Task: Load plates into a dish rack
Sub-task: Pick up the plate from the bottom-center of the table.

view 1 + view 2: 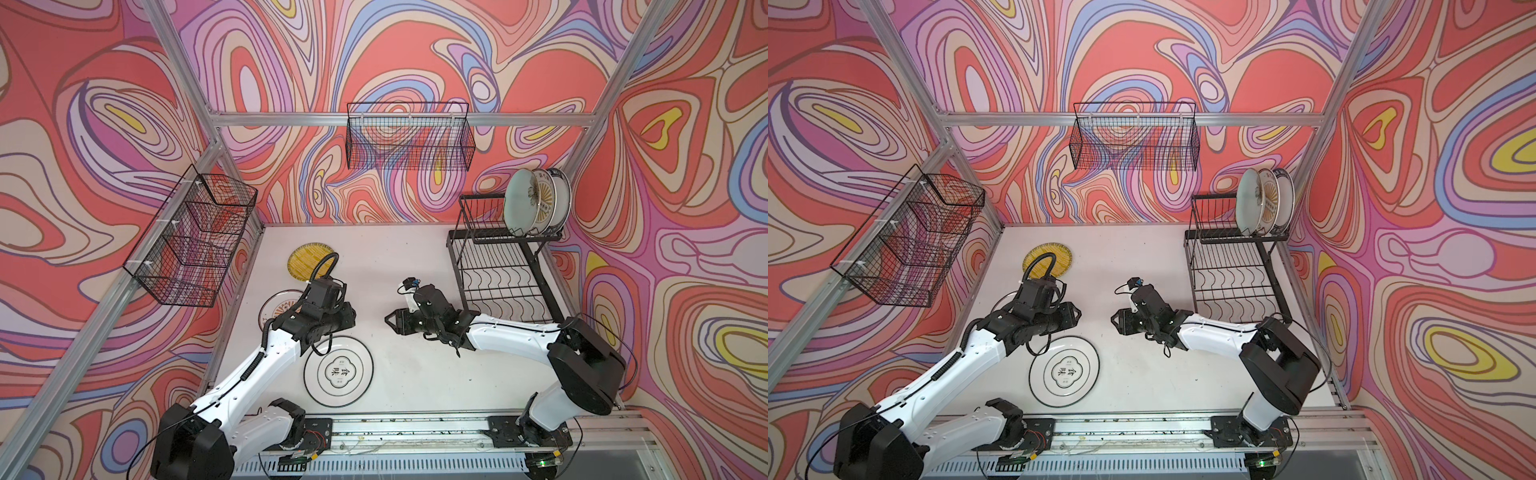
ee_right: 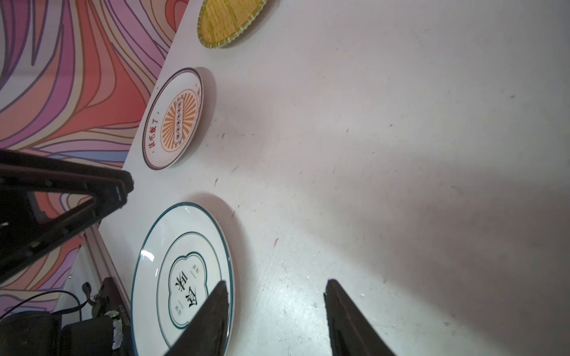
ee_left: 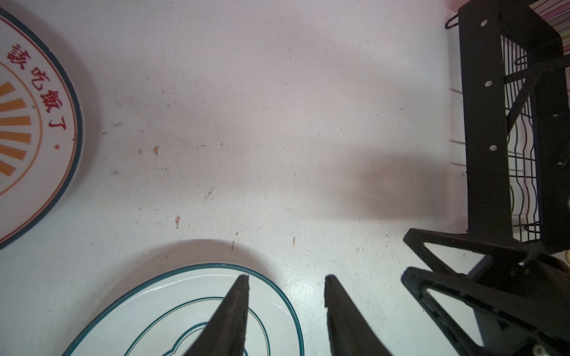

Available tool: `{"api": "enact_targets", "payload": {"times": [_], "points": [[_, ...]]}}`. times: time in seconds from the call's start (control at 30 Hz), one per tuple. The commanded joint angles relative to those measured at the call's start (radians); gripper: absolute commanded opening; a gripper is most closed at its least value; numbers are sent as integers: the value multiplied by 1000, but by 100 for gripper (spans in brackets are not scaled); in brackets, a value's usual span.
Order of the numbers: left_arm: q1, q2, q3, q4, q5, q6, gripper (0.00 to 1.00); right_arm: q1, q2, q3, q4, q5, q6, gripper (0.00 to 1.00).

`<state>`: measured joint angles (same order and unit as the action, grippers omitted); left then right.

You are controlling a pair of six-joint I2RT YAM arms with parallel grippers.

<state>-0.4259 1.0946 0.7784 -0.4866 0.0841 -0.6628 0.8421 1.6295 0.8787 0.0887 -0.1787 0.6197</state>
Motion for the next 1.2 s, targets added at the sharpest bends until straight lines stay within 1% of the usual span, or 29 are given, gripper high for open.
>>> {"api": "enact_targets", "payload": {"times": [0.0, 0.17, 0.3, 1.17], "points": [[-5, 0, -12, -31, -18, -12, 44, 30, 68, -15, 92, -75, 69, 52], [-4, -6, -13, -44, -25, -11, 44, 72, 181, 7, 156, -129, 132, 51], [-5, -17, -14, -56, -32, -6, 44, 97, 232, 21, 182, -146, 161, 50], [-4, -45, -23, -58, -19, 10, 44, 137, 348, 79, 229, -200, 225, 41]]}}
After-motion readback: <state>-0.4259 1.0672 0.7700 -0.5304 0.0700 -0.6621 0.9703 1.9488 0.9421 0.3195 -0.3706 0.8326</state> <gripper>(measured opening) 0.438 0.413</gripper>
